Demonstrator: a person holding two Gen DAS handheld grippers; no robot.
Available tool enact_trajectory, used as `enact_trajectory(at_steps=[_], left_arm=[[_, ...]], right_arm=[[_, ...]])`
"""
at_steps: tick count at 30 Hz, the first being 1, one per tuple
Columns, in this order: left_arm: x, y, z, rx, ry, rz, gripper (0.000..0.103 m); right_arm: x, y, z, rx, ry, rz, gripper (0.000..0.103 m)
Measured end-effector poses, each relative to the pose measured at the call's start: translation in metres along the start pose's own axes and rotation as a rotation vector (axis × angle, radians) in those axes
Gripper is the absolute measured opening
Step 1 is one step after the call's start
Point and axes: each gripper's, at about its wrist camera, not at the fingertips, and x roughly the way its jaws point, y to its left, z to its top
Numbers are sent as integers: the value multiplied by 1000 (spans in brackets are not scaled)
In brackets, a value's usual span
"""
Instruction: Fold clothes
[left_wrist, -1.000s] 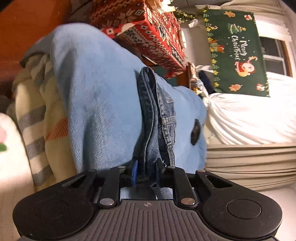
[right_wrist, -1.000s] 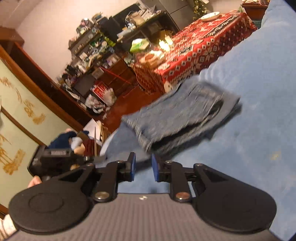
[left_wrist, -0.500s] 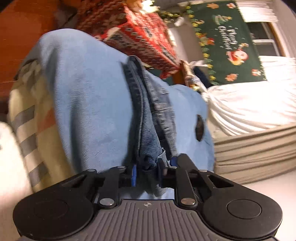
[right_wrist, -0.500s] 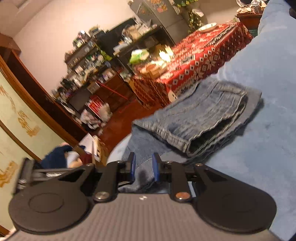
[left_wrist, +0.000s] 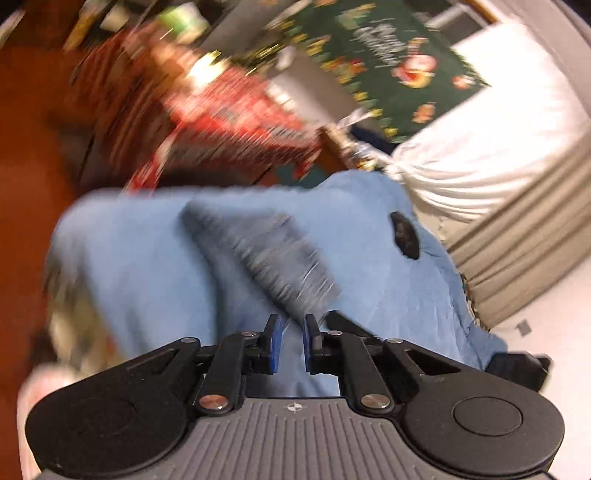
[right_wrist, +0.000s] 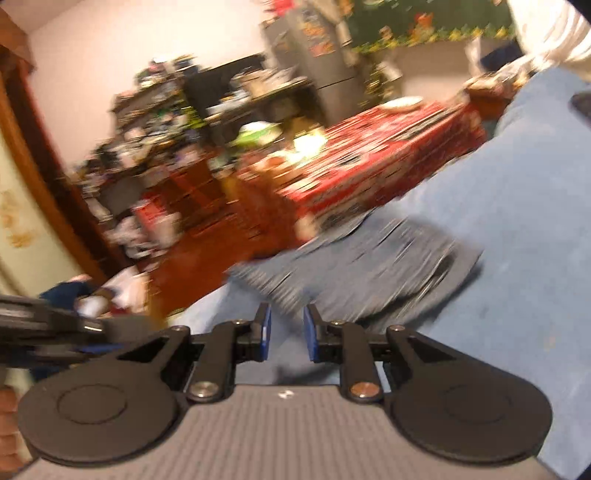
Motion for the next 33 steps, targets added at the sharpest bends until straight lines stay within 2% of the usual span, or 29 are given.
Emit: enact_trajectory(at_steps=[3, 4, 9, 15, 19, 22, 25, 27, 29, 32, 33], left_arm=[[43, -13, 26, 87, -4, 53, 10], [60, -13, 33, 100, 9, 81, 4], [119, 4, 26, 163, 165, 156, 1], [113, 13, -1, 249, 187, 208, 3], [108, 20, -19, 307, 198, 243, 3], [94, 12, -20, 334, 167, 248, 3], [73, -5, -22, 367, 153, 239, 3], [59, -17, -24, 388, 144, 231, 8], [46, -26, -27, 406, 136, 232, 23], [27, -37, -32, 435, 122, 240, 39], [20, -41, -35, 445, 116, 244, 41]], right_arm=[[13, 0, -12, 21, 12, -40, 22], [18, 0, -15, 28, 16, -53, 22], [40, 0, -35, 62, 35, -119, 22], [66, 0, -58, 104, 58, -199, 21], [54, 4, -66, 120, 36, -189, 21], [33, 3, -65, 127, 25, -173, 22], [8, 5, -64, 134, 33, -170, 38], [-7, 8, -64, 127, 23, -180, 43], [-27, 13, -63, 104, 14, -191, 59], [-56, 20, -62, 79, 5, -211, 76], [-66, 23, -62, 75, 6, -218, 79]])
